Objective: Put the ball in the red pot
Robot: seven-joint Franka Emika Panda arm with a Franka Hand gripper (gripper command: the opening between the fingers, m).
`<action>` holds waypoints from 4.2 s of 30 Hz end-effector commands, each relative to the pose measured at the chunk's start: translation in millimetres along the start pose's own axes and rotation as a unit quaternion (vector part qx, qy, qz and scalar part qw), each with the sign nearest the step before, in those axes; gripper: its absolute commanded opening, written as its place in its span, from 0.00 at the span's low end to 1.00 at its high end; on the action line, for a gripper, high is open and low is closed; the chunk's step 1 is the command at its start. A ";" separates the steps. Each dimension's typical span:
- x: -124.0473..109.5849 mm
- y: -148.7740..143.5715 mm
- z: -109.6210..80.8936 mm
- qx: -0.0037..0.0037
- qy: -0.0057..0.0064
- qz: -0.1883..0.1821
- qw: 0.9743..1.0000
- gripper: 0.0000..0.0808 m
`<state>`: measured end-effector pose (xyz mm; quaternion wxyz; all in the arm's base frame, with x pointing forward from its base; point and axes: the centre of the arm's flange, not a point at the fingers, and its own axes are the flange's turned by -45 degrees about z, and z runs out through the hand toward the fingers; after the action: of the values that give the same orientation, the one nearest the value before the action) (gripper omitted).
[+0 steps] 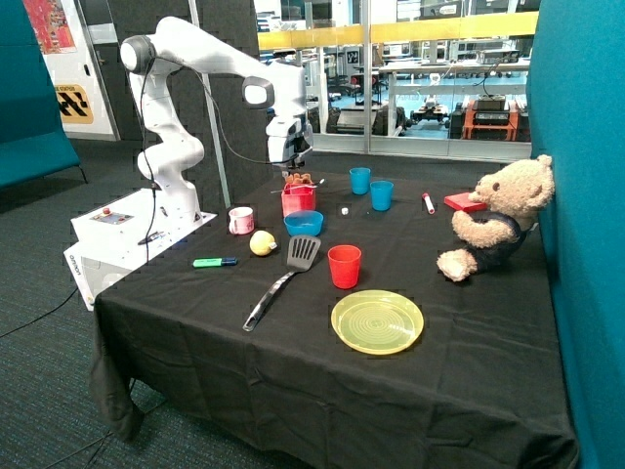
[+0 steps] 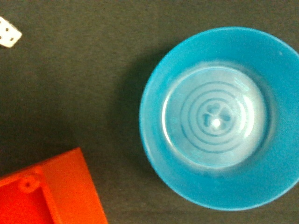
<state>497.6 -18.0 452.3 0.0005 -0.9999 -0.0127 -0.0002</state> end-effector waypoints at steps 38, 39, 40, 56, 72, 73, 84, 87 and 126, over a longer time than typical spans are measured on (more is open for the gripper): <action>-4.8 -76.9 15.1 0.000 0.000 -0.148 0.989 0.65; -5.9 -80.4 15.7 0.000 0.000 -0.153 0.988 0.65; -6.7 -83.5 16.1 0.000 0.000 -0.158 0.987 0.65; 1.6 -84.3 22.0 0.000 0.000 -0.229 0.973 0.59; -22.6 -105.6 10.3 0.000 0.000 -0.171 0.985 0.59; -24.1 -108.2 8.4 0.000 0.000 -0.169 0.986 0.59; -29.5 -112.2 10.2 0.000 0.000 -0.194 0.981 0.58; -27.6 -108.9 18.8 0.000 0.000 -0.202 0.979 0.57; -60.8 -114.5 81.2 0.000 0.000 -0.252 0.968 0.43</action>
<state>438.8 101.2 381.6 -0.0010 -0.9644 -0.2644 0.0004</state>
